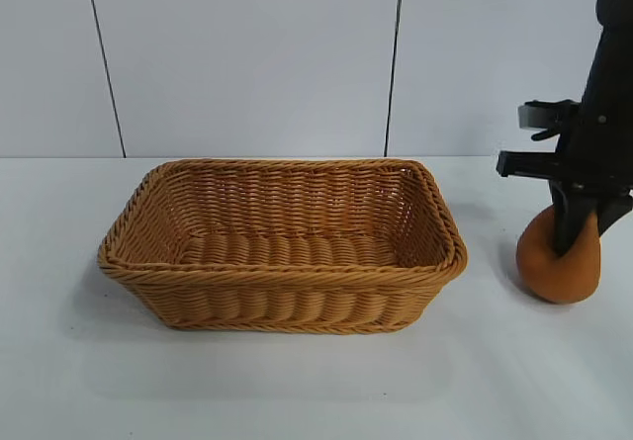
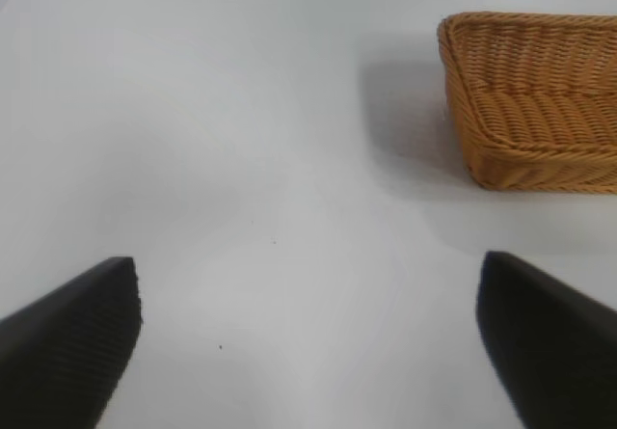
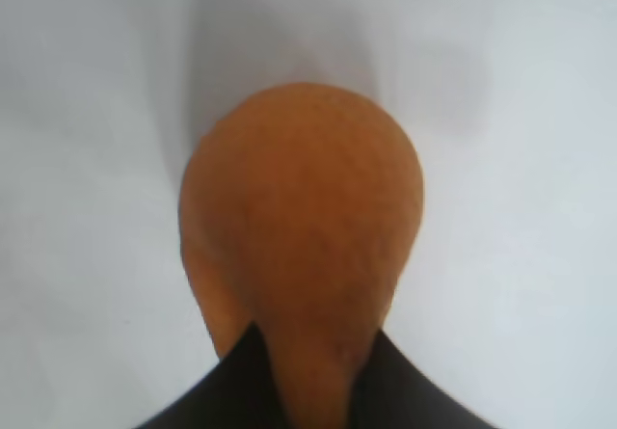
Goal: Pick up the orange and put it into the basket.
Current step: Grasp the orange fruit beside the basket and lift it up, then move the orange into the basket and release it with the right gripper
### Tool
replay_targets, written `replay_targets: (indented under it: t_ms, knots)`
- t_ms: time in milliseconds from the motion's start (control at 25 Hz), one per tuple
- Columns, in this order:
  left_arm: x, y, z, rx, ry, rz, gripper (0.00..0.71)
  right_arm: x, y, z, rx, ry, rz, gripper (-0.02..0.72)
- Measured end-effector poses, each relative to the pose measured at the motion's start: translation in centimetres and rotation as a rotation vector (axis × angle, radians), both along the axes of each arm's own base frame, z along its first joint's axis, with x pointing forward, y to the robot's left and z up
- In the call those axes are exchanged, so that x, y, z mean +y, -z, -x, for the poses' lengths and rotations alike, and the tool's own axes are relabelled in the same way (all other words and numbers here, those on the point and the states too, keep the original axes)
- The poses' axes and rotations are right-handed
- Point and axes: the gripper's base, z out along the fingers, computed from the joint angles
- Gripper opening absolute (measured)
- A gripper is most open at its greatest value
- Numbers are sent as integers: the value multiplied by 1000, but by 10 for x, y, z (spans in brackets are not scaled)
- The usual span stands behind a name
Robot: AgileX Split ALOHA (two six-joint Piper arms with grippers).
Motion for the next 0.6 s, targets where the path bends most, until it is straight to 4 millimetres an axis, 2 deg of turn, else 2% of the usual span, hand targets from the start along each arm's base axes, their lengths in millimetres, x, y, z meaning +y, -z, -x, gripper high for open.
replay_targets:
  t_ms: [240,320,400,600]
  knots:
    - [0,0,0,0,0,0,673,1,-85,-8,-189,-6,-16,35]
    - [0,0,0,0,0,0,673,1,-106,-9,-251,-4,-23,35]
    - [0,0,0,0,0,0,673,3,-119,-8,-286,0,-43,35]
    - [0,0,0,0,0,0,673,20,-124,-5,-283,-12,-114,35]
